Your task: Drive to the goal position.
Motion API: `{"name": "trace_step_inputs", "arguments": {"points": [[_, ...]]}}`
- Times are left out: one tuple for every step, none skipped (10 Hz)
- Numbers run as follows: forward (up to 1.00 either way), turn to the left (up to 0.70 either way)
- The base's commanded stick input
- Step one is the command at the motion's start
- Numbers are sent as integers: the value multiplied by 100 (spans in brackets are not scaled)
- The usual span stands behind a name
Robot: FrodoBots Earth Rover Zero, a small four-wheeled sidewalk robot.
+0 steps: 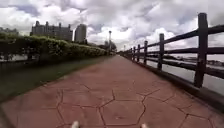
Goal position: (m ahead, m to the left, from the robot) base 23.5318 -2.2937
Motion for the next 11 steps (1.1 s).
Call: {"name": "trace_step_inputs", "arguments": {"points": [[70,0],[70,0],[70,0],[70,0],[70,0],[70,0],[70,0],[70,0],[70,0],[70,0],[70,0]]}}
